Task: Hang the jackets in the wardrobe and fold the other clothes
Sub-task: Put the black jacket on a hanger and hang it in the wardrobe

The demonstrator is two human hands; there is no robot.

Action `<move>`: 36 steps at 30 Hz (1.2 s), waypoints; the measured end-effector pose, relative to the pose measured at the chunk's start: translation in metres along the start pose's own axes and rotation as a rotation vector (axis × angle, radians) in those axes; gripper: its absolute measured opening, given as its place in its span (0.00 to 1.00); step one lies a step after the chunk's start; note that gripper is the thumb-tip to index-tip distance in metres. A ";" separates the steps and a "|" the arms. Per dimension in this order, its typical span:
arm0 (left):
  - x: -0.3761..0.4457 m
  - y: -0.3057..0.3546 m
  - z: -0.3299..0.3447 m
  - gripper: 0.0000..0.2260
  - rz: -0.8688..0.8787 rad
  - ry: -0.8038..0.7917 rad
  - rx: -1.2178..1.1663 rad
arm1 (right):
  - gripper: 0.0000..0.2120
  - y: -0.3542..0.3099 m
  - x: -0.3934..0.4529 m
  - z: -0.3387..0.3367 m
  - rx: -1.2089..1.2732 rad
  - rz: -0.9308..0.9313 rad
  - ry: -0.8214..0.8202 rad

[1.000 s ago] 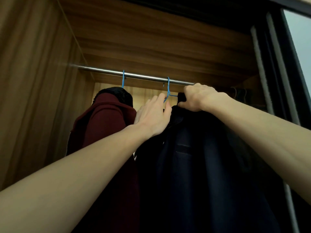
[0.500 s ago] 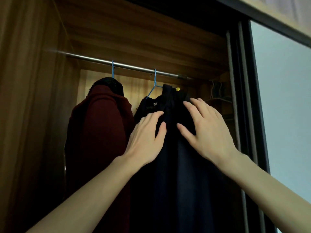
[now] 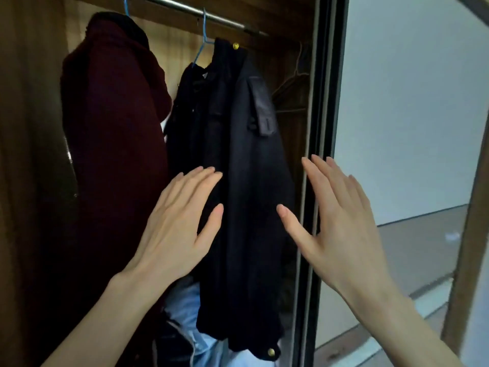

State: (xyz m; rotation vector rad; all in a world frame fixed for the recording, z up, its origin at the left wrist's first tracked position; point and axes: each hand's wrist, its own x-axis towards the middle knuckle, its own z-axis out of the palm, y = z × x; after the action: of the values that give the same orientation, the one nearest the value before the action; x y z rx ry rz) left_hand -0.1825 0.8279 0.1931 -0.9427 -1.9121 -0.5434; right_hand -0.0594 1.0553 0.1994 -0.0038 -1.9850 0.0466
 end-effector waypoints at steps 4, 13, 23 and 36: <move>-0.054 0.049 -0.007 0.24 -0.009 -0.005 -0.062 | 0.34 -0.001 -0.066 -0.028 -0.010 0.065 -0.013; -0.145 0.124 0.027 0.24 0.013 -0.163 -0.280 | 0.36 0.002 -0.198 -0.073 -0.168 0.266 -0.214; -0.178 0.184 0.098 0.24 0.108 -0.245 -0.643 | 0.36 0.008 -0.299 -0.139 -0.395 0.639 -0.234; -0.212 0.288 0.141 0.25 0.471 -0.399 -1.043 | 0.33 -0.048 -0.399 -0.206 -0.873 1.012 -0.128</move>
State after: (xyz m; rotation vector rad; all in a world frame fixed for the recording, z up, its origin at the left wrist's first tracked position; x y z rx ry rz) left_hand 0.0334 1.0180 -0.0620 -2.2277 -1.5744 -1.1567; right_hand 0.2909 1.0038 -0.0812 -1.5763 -1.7849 -0.1722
